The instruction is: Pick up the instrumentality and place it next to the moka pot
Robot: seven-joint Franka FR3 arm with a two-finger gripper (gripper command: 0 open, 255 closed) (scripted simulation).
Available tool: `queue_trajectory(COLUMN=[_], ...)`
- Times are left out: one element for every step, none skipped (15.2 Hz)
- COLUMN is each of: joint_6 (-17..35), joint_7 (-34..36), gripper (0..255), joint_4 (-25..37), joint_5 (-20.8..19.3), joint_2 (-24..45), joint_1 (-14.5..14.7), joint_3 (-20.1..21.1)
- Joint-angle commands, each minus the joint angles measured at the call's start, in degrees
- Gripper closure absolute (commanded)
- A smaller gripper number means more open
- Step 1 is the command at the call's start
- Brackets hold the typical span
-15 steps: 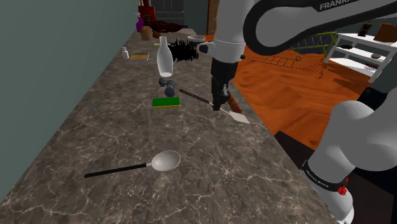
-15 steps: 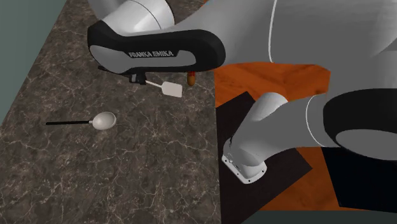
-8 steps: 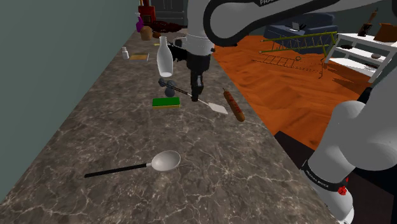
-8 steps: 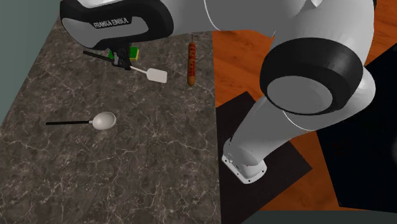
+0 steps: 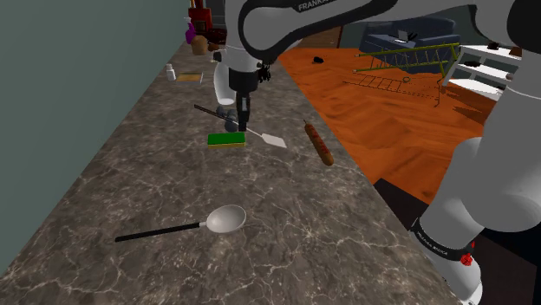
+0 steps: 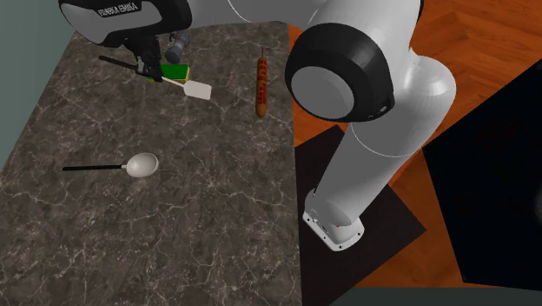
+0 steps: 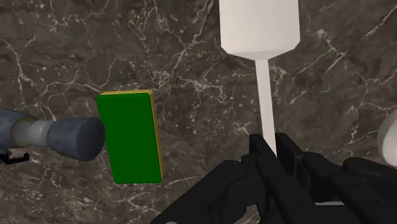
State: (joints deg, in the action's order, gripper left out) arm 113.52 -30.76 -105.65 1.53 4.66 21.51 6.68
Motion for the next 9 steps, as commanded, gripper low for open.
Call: queue_trajectory(joint_6=[1.15, 1.88, 2.62, 3.35, 4.08, 4.8, 5.53, 6.25, 6.97], joint_7=[0.1, 0.09, 0.08, 0.08, 0.07, 0.06, 0.06, 0.06, 0.06], gripper=[255, 255, 255, 255, 255, 255, 255, 255, 255], joint_4=[-0.23, -0.81, -1.37, -1.92, -2.46, -2.98, -3.49, -3.99, -4.48], joint_5=[-0.12, -0.13, -0.15, -0.16, -0.18, -0.2, -0.22, -0.24, -0.26], joint_2=[0.89, 1.05, 1.22, 1.41, 1.6, 1.8, 2.02, 2.25, 2.49], joint_1=[0.07, 0.08, 0.08, 0.09, 0.09, 0.1, 0.11, 0.11, 0.12], joint_3=[0.04, 0.04, 0.04, 0.04, 0.04, 0.04, 0.04, 0.04, 0.04])
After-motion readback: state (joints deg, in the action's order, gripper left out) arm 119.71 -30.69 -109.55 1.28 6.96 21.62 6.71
